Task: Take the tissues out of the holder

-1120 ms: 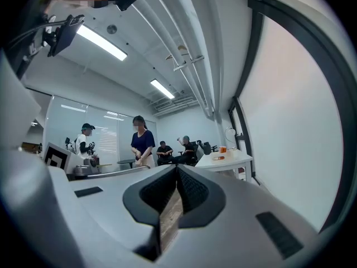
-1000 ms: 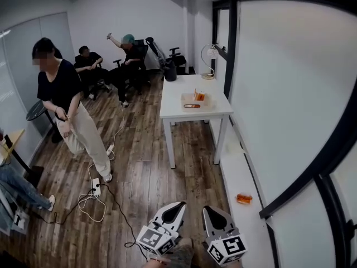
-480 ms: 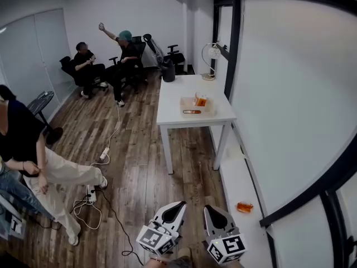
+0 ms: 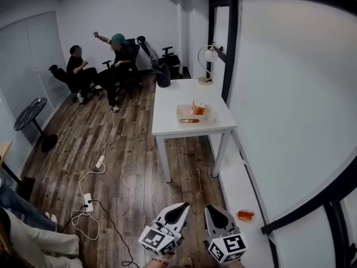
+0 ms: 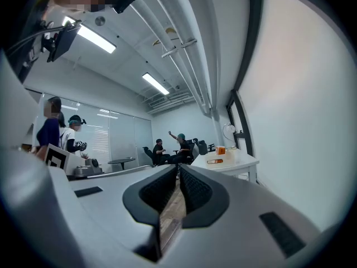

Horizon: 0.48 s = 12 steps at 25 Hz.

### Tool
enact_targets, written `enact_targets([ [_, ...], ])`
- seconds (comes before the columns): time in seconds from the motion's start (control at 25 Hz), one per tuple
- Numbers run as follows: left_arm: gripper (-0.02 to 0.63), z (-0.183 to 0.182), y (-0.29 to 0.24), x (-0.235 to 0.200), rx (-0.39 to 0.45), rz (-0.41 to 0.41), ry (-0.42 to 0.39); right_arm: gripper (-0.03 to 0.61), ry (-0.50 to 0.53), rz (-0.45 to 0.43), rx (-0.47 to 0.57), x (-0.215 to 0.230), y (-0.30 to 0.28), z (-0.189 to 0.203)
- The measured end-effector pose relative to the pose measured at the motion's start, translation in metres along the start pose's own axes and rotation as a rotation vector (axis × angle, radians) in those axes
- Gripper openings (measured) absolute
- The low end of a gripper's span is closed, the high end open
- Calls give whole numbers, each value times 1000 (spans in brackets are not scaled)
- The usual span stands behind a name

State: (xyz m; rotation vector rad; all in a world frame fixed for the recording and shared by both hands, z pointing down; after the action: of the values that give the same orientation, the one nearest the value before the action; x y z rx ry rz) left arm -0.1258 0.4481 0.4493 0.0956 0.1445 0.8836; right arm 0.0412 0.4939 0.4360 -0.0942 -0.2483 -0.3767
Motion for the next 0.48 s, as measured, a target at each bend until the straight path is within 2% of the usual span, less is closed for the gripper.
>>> enact_targets([
  [0.48, 14, 2, -6, -32, -7, -54, 34, 8, -6, -3, -25, 9, -33, -2],
])
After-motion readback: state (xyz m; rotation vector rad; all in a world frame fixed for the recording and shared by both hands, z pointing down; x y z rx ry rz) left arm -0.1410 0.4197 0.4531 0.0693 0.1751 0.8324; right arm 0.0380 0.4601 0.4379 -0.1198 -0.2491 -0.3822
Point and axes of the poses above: the fingertips, and each gripper's own axes: y backward along the fingers, x to its right, z out of its underside, the point moved 9 cm from there along y, backward along the fingers, and after that the axes turned 5 degrees about -y, right-handed, at the moved point
